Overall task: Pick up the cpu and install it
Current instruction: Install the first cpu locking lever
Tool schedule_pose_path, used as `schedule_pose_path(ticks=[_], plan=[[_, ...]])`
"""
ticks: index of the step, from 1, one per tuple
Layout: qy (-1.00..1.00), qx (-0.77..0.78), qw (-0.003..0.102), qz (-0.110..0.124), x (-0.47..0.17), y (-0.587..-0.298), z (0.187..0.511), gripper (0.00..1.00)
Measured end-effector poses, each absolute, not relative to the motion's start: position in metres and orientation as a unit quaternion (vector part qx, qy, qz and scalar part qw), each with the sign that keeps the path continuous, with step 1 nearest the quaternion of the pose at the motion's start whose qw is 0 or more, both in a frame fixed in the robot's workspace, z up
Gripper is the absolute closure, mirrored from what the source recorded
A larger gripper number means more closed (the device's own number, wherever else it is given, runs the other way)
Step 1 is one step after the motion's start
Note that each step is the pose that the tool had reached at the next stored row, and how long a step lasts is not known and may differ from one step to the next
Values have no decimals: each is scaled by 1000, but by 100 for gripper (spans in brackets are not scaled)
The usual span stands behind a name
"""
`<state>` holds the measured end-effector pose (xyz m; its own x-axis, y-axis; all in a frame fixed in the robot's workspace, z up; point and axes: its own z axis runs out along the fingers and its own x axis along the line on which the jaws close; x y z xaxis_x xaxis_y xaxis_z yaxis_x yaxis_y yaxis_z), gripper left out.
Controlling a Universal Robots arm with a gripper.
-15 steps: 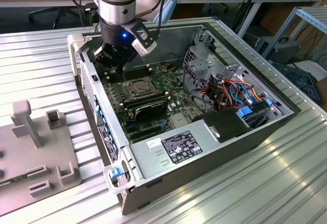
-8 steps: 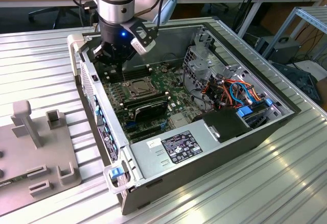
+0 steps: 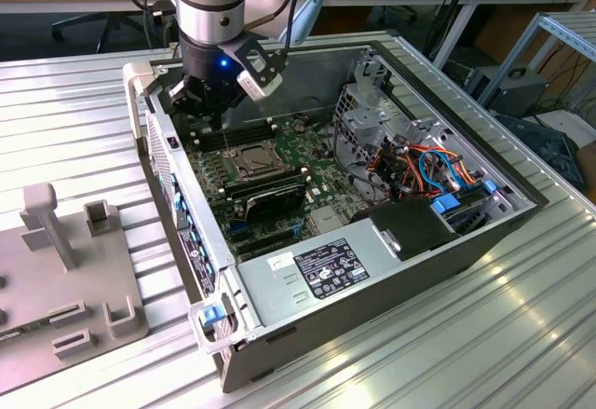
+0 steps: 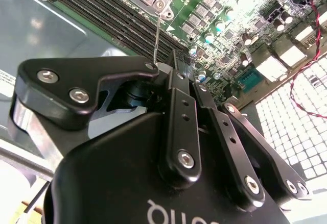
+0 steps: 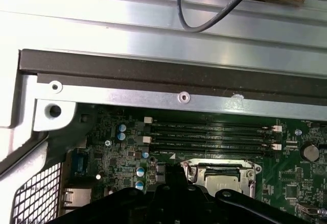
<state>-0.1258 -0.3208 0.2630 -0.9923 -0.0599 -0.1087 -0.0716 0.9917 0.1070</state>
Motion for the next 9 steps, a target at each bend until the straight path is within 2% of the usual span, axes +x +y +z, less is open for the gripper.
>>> schedule_pose_path(ticks=[9], plan=[[997,-33,53,55,-118,-321,260,89]])
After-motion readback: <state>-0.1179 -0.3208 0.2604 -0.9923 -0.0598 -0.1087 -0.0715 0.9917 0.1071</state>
